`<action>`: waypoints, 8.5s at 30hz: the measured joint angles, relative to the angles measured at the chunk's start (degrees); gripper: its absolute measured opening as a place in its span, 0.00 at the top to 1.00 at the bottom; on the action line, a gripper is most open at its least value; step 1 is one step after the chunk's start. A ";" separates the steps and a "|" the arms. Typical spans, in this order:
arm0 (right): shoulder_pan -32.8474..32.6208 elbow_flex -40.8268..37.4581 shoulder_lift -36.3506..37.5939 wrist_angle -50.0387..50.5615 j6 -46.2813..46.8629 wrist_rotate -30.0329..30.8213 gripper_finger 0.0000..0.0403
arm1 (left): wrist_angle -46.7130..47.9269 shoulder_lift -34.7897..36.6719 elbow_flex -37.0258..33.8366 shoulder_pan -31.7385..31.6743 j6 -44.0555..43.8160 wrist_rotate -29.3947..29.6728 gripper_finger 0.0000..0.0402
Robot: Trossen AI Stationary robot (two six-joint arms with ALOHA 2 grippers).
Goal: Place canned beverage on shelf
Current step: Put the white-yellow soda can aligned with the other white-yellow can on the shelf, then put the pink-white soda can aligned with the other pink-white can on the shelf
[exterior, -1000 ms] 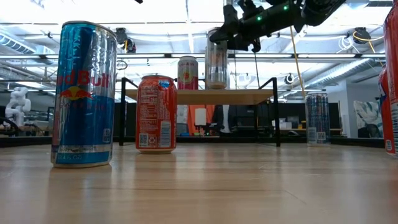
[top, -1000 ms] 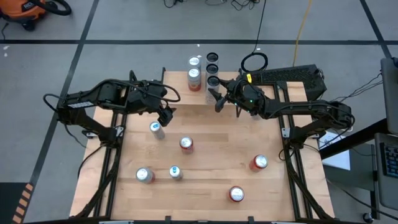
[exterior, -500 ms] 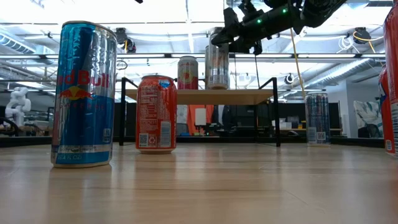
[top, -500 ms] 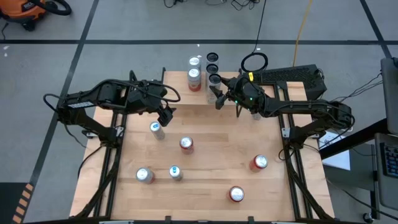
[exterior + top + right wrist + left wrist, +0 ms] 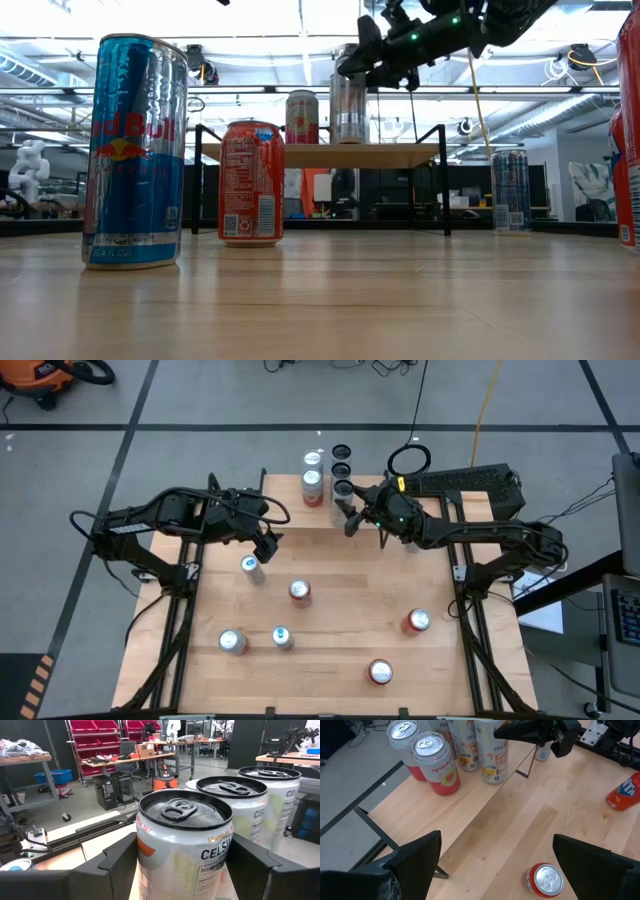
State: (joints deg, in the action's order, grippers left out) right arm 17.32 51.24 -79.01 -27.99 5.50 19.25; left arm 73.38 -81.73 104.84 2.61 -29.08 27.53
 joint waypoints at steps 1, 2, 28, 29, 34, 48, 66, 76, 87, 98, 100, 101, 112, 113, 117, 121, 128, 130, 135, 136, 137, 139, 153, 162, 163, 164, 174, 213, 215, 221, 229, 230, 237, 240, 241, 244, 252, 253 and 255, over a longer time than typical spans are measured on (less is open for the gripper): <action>-0.03 0.02 -0.38 -0.51 0.12 -0.02 0.41 | 0.00 0.00 0.00 -0.01 0.00 0.00 0.04; -0.04 0.00 -0.62 -1.04 0.05 -0.02 0.41 | 0.00 0.00 0.00 -0.01 0.00 0.00 0.04; 0.26 0.02 -0.55 -2.65 -1.74 -1.43 0.30 | 0.04 0.00 -0.01 -0.02 0.96 0.00 0.04; 0.26 0.02 -0.54 -2.67 -1.73 -1.40 0.29 | 0.04 0.00 -0.02 -0.02 0.96 0.00 0.04; 0.26 0.02 -0.58 -2.57 -1.76 -1.38 0.28 | 0.04 0.00 -0.02 -0.02 0.96 0.00 0.04; 0.26 0.02 0.63 -4.35 -1.73 -1.38 0.20 | 0.04 0.00 -0.01 -0.02 0.90 0.00 0.04; -0.50 0.07 17.03 27.44 7.54 -2.19 0.19 | 0.06 0.00 -0.02 -0.02 0.96 -0.02 0.04; -1.75 0.00 12.18 28.28 12.46 -4.33 0.38 | 0.04 0.00 -0.02 -0.02 2.47 -0.02 0.04; -1.53 0.00 6.96 24.62 10.79 -4.16 0.80 | 0.04 0.00 -0.01 -0.02 2.43 -0.02 0.04; -0.82 0.00 4.18 22.71 8.89 -2.49 1.00 | 0.04 0.00 -0.02 -0.02 2.43 -0.02 0.04; -0.49 0.00 4.19 22.65 8.83 -2.54 1.00 | 0.07 0.00 0.00 -0.02 2.40 -0.02 0.04; -0.37 0.00 4.23 22.65 8.81 -2.54 0.99 | 0.09 0.00 -0.01 -0.02 2.40 -0.02 0.04; 1.31 0.00 4.07 22.19 8.81 -2.80 0.99 | 0.13 0.00 -0.02 -0.02 2.44 0.00 0.04; 1.36 0.00 4.08 22.19 8.83 -2.80 0.99 | 0.13 0.00 -0.02 -0.02 2.45 0.00 0.04; 1.36 0.00 4.09 22.17 9.59 -2.99 0.99 | 0.15 0.00 -0.02 -0.02 2.43 0.00 0.04; 1.36 0.00 4.09 22.17 10.15 -3.02 0.99 | 0.15 0.00 -0.02 -0.02 2.45 0.04 0.04; 1.46 0.00 4.09 21.75 10.12 -2.97 0.99 | 0.15 0.00 -0.02 -0.02 2.47 0.13 0.04; 1.46 0.00 4.09 21.75 10.12 -2.95 0.99 | 0.15 0.00 -0.01 -0.02 2.47 0.14 0.04; 1.46 0.00 4.09 21.75 10.12 -2.95 0.99 | 0.15 0.00 -0.02 -0.02 2.49 0.17 0.04; 1.46 0.00 4.09 21.75 10.12 -2.95 0.99 | 0.15 0.00 -0.02 -0.02 2.49 0.17 0.04; 1.46 0.00 4.09 21.75 10.12 -2.94 0.99 | 0.15 0.00 -0.01 -0.02 2.49 0.17 0.04; 1.46 0.00 4.09 21.75 10.10 -2.93 0.99 | 0.15 0.00 -0.02 -0.02 2.49 0.17 0.04; 1.46 0.00 4.09 20.68 10.25 -2.99 0.99 | 0.15 0.00 -0.02 -0.02 2.45 0.17 0.04; 1.46 0.00 4.09 20.46 9.90 -2.95 0.99 | 0.14 0.00 -0.02 -0.03 2.43 0.17 0.04; 1.46 0.00 4.09 20.48 9.90 -2.95 0.99 | 0.13 0.00 -0.01 -0.02 2.43 0.17 0.04; 1.46 0.00 4.09 20.48 9.90 -2.95 0.99 | 0.13 0.00 -0.02 -0.02 2.43 0.17 0.04; 0.12 4.79 11.24 35.24 9.88 -3.01 0.99 | 3.09 0.00 -0.02 1.73 -2.16 -2.62 0.04; -19.69 10.10 14.76 55.15 24.20 -17.70 0.99 | 3.10 0.02 -12.50 30.15 -36.06 -24.37 0.12; -19.69 10.10 14.89 55.19 25.20 -21.51 0.99 | 4.35 0.02 -12.50 30.76 -37.41 -25.81 0.12; -21.25 10.08 14.85 55.96 26.97 -28.54 0.99 | 7.17 0.04 -13.83 34.35 -36.05 -29.30 0.12; -24.38 10.08 14.83 56.14 26.81 -28.50 0.99 | 6.01 0.24 -22.11 36.58 -35.12 -30.37 0.12; -24.86 10.08 14.83 56.14 26.84 -28.51 0.99 | 5.20 0.24 -22.88 36.73 -35.08 -30.36 0.12; -27.47 10.08 14.83 56.14 26.65 -28.48 0.99 | 3.78 0.22 -27.42 38.36 -29.55 -30.75 0.02; -27.58 10.08 14.83 56.14 26.31 -28.31 0.99 | 3.29 0.24 -28.91 38.36 -26.58 -30.50 0.01; -27.57 10.08 14.83 56.14 26.31 -28.23 0.99 | 3.12 0.24 -29.70 38.51 -25.65 -29.73 0.01; -27.56 10.08 14.83 56.14 26.28 -27.15 0.99 | 1.89 0.24 -31.93 38.68 -22.84 -28.05 0.01; -27.56 10.08 14.83 56.18 26.18 -26.73 0.99 | -5.73 0.22 -38.00 38.68 -23.49 -30.47 0.01; -27.56 10.08 14.83 56.30 26.18 -26.73 0.99 | -5.99 0.22 -38.30 38.69 -23.50 -30.38 0.01; -27.56 10.08 14.83 56.62 26.18 -26.73 0.99 | -5.95 0.22 -38.77 38.66 -23.50 -29.83 0.01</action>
State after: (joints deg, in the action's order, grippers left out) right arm -10.24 61.32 -64.18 28.63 31.68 -7.49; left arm 67.43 -81.52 66.06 41.28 -52.58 -2.31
